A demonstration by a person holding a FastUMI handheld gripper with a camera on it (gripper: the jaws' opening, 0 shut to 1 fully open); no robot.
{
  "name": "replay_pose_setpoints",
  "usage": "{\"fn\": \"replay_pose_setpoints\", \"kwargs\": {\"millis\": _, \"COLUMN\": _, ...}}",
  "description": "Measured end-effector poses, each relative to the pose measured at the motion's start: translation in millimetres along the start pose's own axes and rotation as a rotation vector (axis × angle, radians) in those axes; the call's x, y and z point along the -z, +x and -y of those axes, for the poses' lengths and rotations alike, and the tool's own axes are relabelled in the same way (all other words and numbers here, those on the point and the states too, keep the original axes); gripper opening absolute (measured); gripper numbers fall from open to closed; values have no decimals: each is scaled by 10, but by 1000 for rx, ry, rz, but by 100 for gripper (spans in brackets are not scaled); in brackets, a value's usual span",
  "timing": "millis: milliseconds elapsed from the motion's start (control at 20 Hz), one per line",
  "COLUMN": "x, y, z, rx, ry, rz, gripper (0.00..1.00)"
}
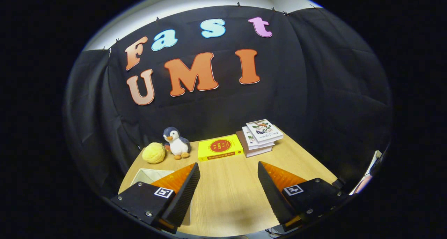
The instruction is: Open the storage box then place both shoes into the box .Put the left shoe in first, then the right shoe, with the right side of both shoes facing outward in a uniform manner.
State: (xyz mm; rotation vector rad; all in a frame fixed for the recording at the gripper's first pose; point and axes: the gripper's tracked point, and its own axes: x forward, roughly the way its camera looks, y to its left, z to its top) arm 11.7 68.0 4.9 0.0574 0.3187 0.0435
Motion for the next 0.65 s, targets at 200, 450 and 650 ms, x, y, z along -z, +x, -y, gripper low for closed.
{"fn": "replay_pose_setpoints", "kwargs": {"millis": 200, "x": -131, "y": 15, "z": 430, "rx": 12, "ry": -3, "rz": 26, "gripper": 99}}
{"fn": "replay_pose_setpoints", "kwargs": {"millis": 450, "x": -292, "y": -34, "z": 865, "rx": 17, "ry": -6, "rz": 77, "gripper": 99}}
{"fn": "replay_pose_setpoints", "kwargs": {"millis": 650, "x": -289, "y": -45, "z": 1055, "rx": 20, "ry": 27, "rz": 85, "gripper": 98}}
